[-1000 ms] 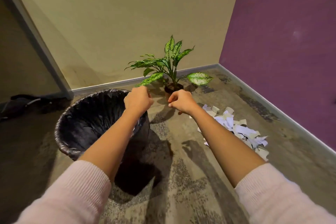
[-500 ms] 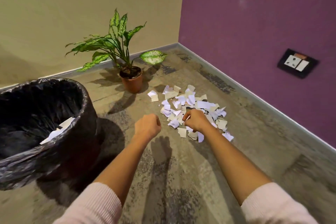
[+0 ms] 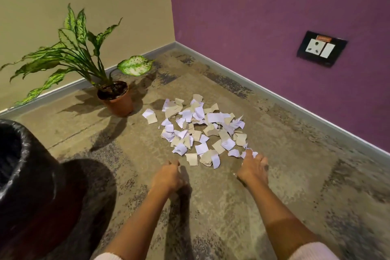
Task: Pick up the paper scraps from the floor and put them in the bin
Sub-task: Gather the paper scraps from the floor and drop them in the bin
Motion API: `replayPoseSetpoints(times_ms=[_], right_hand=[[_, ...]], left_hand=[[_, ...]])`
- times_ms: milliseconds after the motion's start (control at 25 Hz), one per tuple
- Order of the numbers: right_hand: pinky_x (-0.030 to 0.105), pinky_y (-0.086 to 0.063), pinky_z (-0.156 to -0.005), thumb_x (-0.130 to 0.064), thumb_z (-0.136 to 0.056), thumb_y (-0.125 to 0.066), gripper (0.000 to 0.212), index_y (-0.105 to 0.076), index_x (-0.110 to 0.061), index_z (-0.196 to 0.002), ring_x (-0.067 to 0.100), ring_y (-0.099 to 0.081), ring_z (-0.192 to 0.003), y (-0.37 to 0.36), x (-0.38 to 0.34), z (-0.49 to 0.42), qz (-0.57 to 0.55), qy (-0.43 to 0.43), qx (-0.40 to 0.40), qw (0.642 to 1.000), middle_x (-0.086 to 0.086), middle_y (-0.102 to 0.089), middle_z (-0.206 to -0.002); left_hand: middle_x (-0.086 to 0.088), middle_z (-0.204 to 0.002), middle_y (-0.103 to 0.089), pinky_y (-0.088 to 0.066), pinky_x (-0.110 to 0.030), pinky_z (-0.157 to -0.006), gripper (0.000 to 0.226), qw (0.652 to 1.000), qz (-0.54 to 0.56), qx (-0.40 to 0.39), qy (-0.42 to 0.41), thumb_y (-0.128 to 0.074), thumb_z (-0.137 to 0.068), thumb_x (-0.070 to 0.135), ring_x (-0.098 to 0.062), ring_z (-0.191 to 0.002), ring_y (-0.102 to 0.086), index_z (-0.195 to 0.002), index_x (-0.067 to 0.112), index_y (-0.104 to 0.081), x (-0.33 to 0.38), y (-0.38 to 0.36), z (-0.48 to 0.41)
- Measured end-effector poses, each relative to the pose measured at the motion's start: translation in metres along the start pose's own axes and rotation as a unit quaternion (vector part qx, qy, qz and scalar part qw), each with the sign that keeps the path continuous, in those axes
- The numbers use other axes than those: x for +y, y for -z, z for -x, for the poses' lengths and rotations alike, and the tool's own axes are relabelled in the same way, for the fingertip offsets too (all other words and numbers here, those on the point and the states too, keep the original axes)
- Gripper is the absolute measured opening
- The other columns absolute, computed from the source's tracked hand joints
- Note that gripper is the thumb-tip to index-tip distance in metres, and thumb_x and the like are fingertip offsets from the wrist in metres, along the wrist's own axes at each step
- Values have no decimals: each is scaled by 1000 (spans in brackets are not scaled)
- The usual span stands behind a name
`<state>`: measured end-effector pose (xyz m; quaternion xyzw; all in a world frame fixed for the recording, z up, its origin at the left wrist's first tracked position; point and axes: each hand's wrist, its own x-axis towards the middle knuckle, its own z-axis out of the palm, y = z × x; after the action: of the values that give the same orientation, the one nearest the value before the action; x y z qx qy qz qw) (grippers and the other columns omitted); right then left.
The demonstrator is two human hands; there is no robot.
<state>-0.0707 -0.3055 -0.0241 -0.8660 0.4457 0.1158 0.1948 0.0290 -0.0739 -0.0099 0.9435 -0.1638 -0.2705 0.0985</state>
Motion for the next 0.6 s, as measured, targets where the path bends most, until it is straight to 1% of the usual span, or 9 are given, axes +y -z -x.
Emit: replayPoseSetpoints(times_ms=[80, 120, 200, 240, 320, 400, 480, 560, 600], right_hand=[[45, -47, -92, -29, -69, -82, 99, -19, -29, -144, 33, -24, -132, 1, 9, -12, -12, -42, -29, 999, 14, -25, -141], [46, -48, -93, -30, -66, -85, 104, -16, -30, -144, 34, -24, -131, 1, 12, -17, -12, -61, -49, 997, 15, -24, -140], [46, -48, -96, -25, -66, -85, 107, -12, -32, -145, 36, -23, -131, 2, 12, -26, -16, -76, -78, 994, 17, -22, -141], [47, -47, -98, -21, -70, -82, 104, -11, -33, -146, 38, -23, -132, 2, 10, -31, -20, -68, -87, 994, 18, -22, -142], [47, -40, -105, -19, -81, -70, 86, -17, -35, -146, 39, -25, -134, 0, 1, -38, -21, -28, -78, 996, 19, -22, -146], [45, -34, -110, -22, -85, -59, 71, -25, -34, -146, 38, -31, -133, -5, -9, -40, -16, 31, -67, 997, 17, -26, -147], [44, -38, -108, -16, -82, -60, 73, -28, -35, -145, 36, -39, -130, -10, -21, -39, -61, 100, -86, 989, 12, -33, -146], [45, -47, -100, -9, -73, -66, 81, -34, -38, -141, 31, -51, -122, -10, -29, -37, -172, 158, -121, 965, 3, -44, -139], [46, -50, -96, -10, -70, -69, 81, -37, -40, -138, 28, -54, -118, -7, -31, -36, -213, 181, -118, 953, -1, -47, -135]], left_hand=[[-13, -134, -45, -50, -40, -96, 79, 1000, -14, -3, -3, -77, -77, 38, -31, -119, -55, -141, 17, -36, 7, 4, -12], [-14, -134, -45, -50, -40, -96, 84, 1000, -22, -5, -4, -78, -75, 40, -32, -119, -55, -142, 16, -33, 11, 4, -16], [-15, -134, -44, -51, -41, -95, 90, 1000, -30, 0, -11, -79, -74, 41, -33, -119, -54, -144, 17, -29, 18, 2, -20], [-14, -136, -43, -50, -42, -95, 92, 1000, -22, 2, -13, -80, -73, 41, -34, -120, -53, -145, 17, -28, 20, -2, -20], [-14, -139, -39, -49, -41, -96, 97, 1000, -9, 1, -15, -81, -72, 40, -33, -123, -50, -148, 16, -25, 22, -11, -19], [-13, -142, -37, -49, -41, -98, 102, 1000, -4, 4, -13, -83, -71, 39, -33, -126, -48, -150, 17, -23, 21, -21, -14], [-13, -143, -36, -49, -42, -99, 106, 1000, 7, 10, -13, -84, -70, 38, -33, -128, -47, -152, 18, -19, 22, -23, -15], [-12, -145, -33, -50, -42, -98, 110, 999, 16, 19, -20, -85, -68, 39, -32, -129, -46, -152, 20, -17, 22, -18, -21], [-12, -146, -31, -50, -42, -98, 113, 999, 18, 30, -25, -85, -66, 41, -32, -130, -44, -152, 21, -16, 23, -14, -25]])
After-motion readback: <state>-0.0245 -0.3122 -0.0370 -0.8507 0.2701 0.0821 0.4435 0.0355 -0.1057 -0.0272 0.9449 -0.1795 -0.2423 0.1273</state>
